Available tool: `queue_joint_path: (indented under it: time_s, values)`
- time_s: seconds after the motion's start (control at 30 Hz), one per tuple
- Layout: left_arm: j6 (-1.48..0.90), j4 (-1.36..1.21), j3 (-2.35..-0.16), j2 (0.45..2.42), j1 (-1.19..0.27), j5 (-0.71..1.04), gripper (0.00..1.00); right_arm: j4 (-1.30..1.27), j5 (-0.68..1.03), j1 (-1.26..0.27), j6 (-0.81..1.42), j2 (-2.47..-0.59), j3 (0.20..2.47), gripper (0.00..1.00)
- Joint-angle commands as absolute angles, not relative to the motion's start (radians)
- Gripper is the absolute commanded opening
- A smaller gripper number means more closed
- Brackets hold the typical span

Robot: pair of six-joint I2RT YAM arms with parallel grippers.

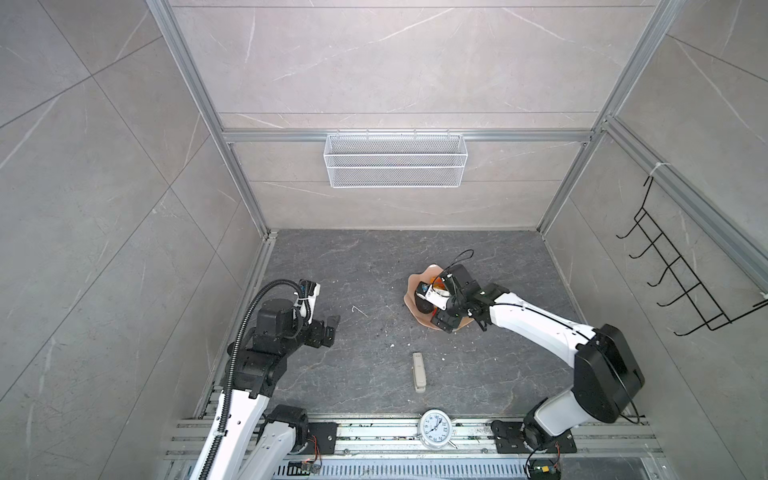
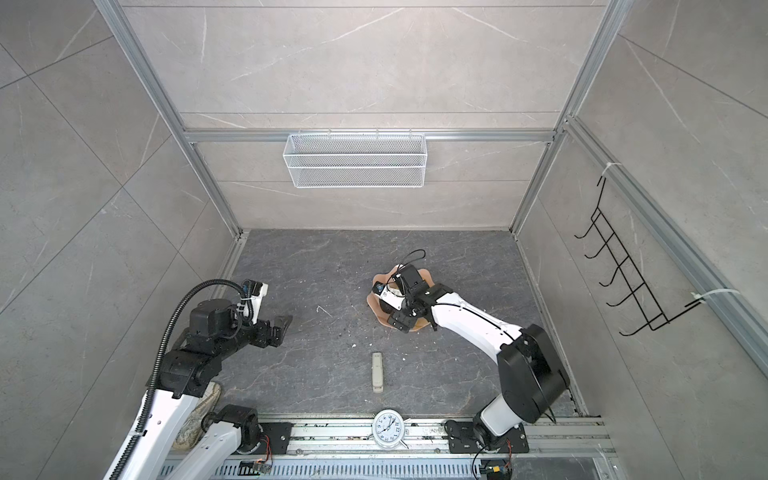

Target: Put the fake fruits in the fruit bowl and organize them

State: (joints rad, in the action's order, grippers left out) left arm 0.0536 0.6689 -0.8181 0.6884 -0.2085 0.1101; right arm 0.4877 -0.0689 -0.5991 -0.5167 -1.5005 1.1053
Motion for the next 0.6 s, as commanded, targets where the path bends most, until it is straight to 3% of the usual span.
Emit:
queue_joint_path:
  time_s: [0.0,0.1,0.3,0.5,0.57]
  values:
    - [0.06,0.64,-0.834,0.704,-0.204,0.13,1.0,0.379,-0.136,-0.576,-0.423,-1.352,1.064,1.0]
    - [-0.009,0.587,-0.861,0.731,-0.204,0.112,1.0,0.221,-0.221,-0.549,-0.305,-1.212,0.95,1.0]
    - [-0.224,0.278,-0.782,0.818,-0.209,-0.197,1.0,-0.206,-0.293,-0.404,-0.12,-0.969,0.545,1.0]
    - [0.017,-0.415,-0.365,0.898,-0.208,-0.464,1.0,-0.557,-0.372,-0.251,-0.001,-1.076,0.331,1.0]
    - [0.065,-0.493,-0.325,0.974,-0.198,-0.516,1.0,-0.715,-0.398,-0.231,0.026,-1.188,0.305,1.0]
